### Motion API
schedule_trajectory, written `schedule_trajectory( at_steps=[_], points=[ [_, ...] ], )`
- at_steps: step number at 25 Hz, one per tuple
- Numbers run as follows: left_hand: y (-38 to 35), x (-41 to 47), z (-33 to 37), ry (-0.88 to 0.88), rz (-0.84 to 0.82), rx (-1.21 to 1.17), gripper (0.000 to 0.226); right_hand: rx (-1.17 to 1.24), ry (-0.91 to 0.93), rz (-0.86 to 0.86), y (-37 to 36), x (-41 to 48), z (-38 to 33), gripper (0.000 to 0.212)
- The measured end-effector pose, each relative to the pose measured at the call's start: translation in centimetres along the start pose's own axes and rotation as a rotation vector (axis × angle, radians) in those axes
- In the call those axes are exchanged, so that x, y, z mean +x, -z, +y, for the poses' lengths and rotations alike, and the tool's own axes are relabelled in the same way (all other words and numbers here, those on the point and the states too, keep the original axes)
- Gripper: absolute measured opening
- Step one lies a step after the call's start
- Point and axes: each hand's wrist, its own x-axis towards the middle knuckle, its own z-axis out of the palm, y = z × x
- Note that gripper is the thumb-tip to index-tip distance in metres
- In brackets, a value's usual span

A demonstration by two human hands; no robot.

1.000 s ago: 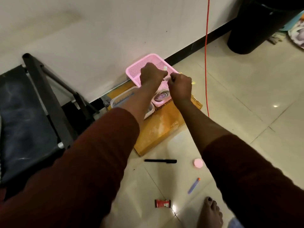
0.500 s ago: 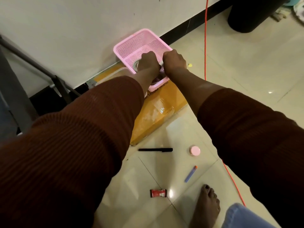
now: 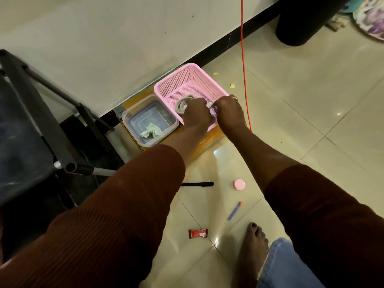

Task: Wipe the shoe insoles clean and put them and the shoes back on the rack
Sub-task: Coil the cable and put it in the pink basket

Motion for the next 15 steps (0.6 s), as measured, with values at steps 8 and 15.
schedule_trajectory(
  at_steps=[8,15],
  points=[
    [-3.1,-14.1,-2.6,-0.426,0.268,-0.089,0.027,0.2,-0.207,0.339,-5.2,-16.8,1.7,0.034],
    [-9.2,-24.6,-14.6,-0.136,-0.484,0.059,0.049,0.202,-0.585,-0.266,-11.1,-21.2,6.2,0.046]
  ],
)
